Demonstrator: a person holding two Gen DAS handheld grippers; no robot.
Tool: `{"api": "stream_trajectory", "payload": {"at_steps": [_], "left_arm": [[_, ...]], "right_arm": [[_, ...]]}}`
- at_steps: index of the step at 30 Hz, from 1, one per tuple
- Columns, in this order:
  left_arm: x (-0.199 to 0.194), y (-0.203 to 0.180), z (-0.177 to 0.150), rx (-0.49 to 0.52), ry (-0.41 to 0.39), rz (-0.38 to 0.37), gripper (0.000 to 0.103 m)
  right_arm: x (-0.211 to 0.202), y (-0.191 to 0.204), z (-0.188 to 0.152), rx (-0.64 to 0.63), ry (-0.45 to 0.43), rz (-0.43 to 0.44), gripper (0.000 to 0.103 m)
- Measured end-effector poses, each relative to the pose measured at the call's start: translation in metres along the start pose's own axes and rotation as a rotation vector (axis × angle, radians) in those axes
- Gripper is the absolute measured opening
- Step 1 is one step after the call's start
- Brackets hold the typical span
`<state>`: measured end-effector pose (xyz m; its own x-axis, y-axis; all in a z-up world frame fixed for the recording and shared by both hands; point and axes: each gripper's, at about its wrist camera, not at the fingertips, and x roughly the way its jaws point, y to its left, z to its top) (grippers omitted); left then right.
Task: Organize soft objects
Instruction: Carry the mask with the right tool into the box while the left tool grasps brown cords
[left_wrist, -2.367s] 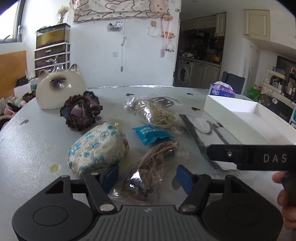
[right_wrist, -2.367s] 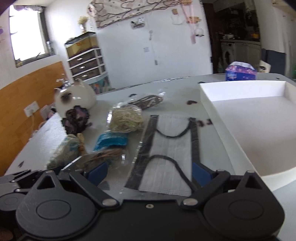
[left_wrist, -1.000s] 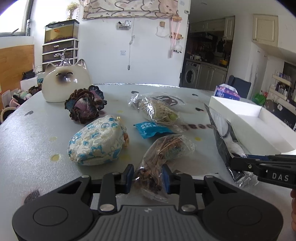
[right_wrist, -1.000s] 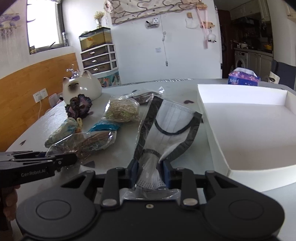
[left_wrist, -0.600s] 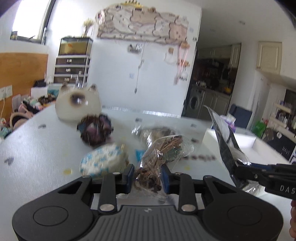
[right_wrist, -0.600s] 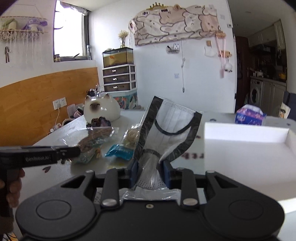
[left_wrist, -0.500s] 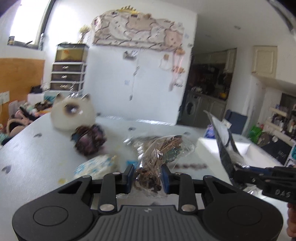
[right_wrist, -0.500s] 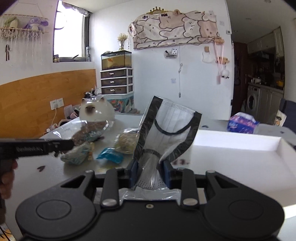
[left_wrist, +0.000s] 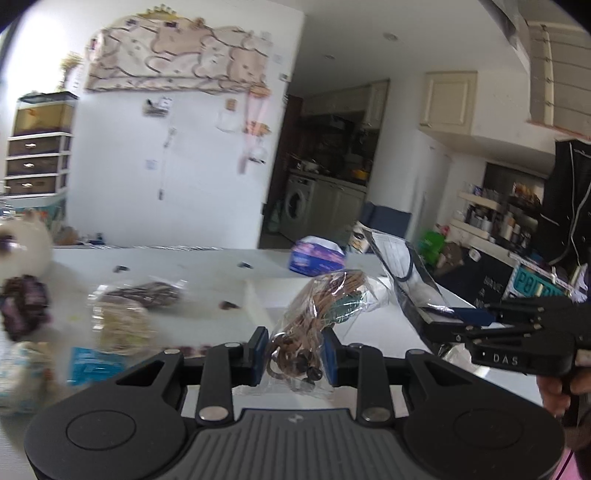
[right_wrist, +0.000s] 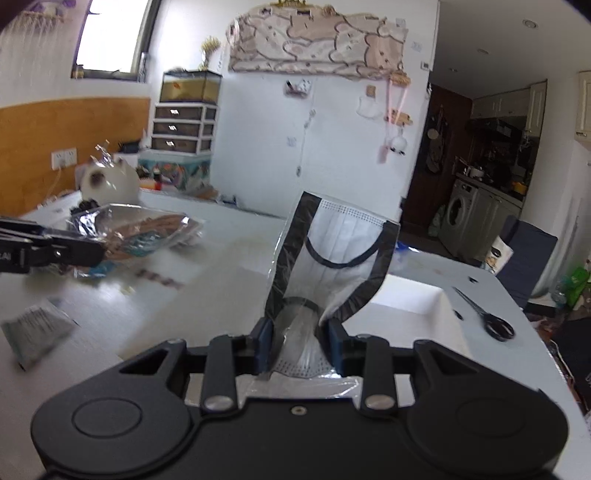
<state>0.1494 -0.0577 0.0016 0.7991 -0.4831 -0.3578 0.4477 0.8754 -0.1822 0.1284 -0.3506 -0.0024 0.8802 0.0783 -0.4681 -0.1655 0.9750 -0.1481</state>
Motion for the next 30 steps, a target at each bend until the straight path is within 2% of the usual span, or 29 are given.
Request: {"api": "stream_trajectory", "payload": {"at_steps": [6,9,13,15,16,17,19,26,30], "left_arm": [[0.039,-0.031,-0.005,0.018,0.049,-0.031,0.032],[0.054,-0.038,-0.01,0.012,0.069,-0.045,0.032],[0.068,-0.043,-0.014,0.016,0.101,-0.048,0.032],[0.072,-0.044,-0.017,0.021,0.114,-0.043,0.032],[0.073,-0.044,-0.018,0.021,0.119,-0.042,0.032],[0.074,-0.043,-0.019,0.021,0.124,-0.041,0.032],[0.077,-0.043,-0.02,0.021,0.132,-0.037,0.032],[0.09,-0.049,-0.022,0.056,0.162,-0.041,0.032],[0.096,-0.053,-0.022,0.129,0.177,-0.071,0.032]], "right_arm": [[0.014,-0.062,-0.014,0.019,0.088,-0.014,0.036],[0.028,-0.078,-0.018,0.011,0.141,0.016,0.037],[0.047,-0.089,-0.026,-0.013,0.219,-0.017,0.038],[0.051,-0.094,-0.032,0.002,0.24,-0.015,0.043],[0.052,-0.098,-0.034,0.018,0.248,-0.002,0.049],[0.051,-0.1,-0.036,0.03,0.25,0.014,0.058],[0.046,-0.102,-0.041,0.046,0.239,0.021,0.07],[0.026,-0.105,-0.041,0.134,0.177,0.007,0.07],[0.013,-0.116,-0.037,0.22,0.128,0.008,0.073]]}}
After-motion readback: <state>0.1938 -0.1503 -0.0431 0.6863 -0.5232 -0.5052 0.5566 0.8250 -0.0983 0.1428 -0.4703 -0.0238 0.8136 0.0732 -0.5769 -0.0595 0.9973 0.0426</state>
